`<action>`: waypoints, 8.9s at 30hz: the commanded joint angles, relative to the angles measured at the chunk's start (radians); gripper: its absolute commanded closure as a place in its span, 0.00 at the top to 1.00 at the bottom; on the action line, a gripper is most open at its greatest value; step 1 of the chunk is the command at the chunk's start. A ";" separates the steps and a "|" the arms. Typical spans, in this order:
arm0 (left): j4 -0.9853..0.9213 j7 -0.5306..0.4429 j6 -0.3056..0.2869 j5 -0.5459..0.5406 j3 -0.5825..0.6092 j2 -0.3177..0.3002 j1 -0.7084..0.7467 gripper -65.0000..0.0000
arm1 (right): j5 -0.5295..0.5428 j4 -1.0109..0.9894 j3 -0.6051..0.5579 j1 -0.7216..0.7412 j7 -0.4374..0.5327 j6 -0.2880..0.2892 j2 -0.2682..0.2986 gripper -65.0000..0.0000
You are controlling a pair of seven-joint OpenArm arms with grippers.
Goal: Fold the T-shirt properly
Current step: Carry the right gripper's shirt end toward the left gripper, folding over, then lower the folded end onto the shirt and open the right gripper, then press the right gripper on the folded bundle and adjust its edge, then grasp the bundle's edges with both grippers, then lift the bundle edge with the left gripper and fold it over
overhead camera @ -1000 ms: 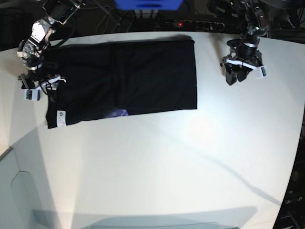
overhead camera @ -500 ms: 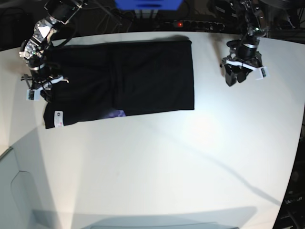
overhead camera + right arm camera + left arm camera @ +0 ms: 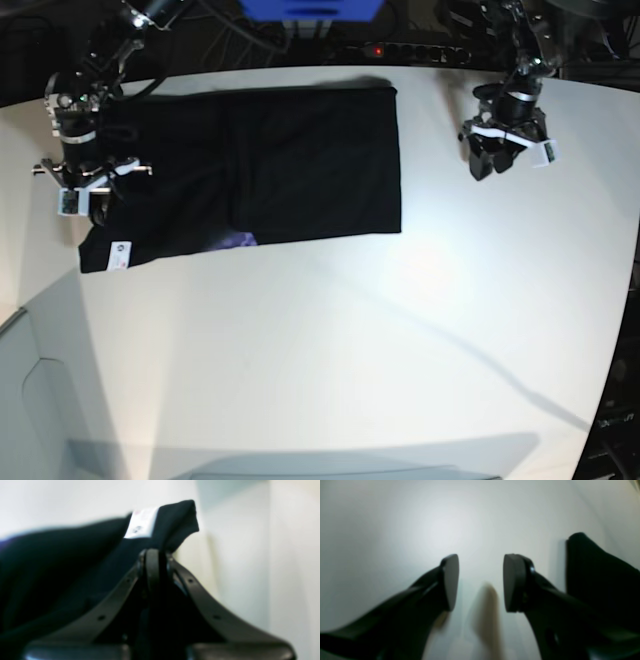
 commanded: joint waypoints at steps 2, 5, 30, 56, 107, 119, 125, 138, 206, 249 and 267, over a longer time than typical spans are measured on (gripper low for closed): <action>0.015 -0.018 -0.008 -0.011 0.011 -0.004 0.000 0.43 | 0.012 0.064 -0.045 -0.033 0.023 -0.001 -0.005 0.00; 0.014 -0.016 -0.008 -0.011 0.033 -0.003 -0.013 0.43 | 0.012 0.136 -0.122 -0.087 0.023 -0.001 -0.007 0.00; -0.135 -0.016 0.002 -0.010 0.278 -0.003 -0.164 0.42 | 0.009 0.154 -1.047 -0.177 -0.040 -0.001 -0.007 0.00; 0.047 -0.015 -0.004 -0.011 0.023 -0.038 -0.023 0.43 | 0.012 -0.166 -1.159 0.067 -0.054 -0.001 -0.007 0.00; 0.040 -0.015 -0.008 -0.019 -0.072 -0.052 -0.010 0.43 | 0.011 0.225 -1.111 -0.295 0.047 -0.001 0.122 0.44; 0.044 -0.015 -0.008 -0.019 -0.072 -0.052 -0.009 0.43 | 0.008 0.124 -1.056 -0.242 0.052 -0.001 0.127 0.44; 0.044 -0.016 -0.008 -0.019 -0.072 -0.052 -0.001 0.43 | 0.008 0.101 -1.004 -0.237 0.052 -0.001 0.127 0.44; 0.047 -0.016 -0.008 -0.019 -0.072 -0.052 0.002 0.43 | 0.008 0.061 -0.969 -0.242 0.060 -0.001 0.127 0.43; 0.291 -0.016 -0.001 0.196 0.513 -0.035 0.178 0.49 | 0.012 0.153 -0.768 -0.148 0.053 -0.001 0.044 0.53; 0.291 -0.263 -0.008 -0.105 0.376 -0.036 0.379 0.00 | 0.011 0.144 -0.771 -0.145 0.052 -0.001 0.042 0.53; 0.179 -0.256 -0.012 -0.154 0.370 0.028 0.386 0.02 | 0.009 0.142 -0.774 -0.143 0.052 -0.001 0.041 0.53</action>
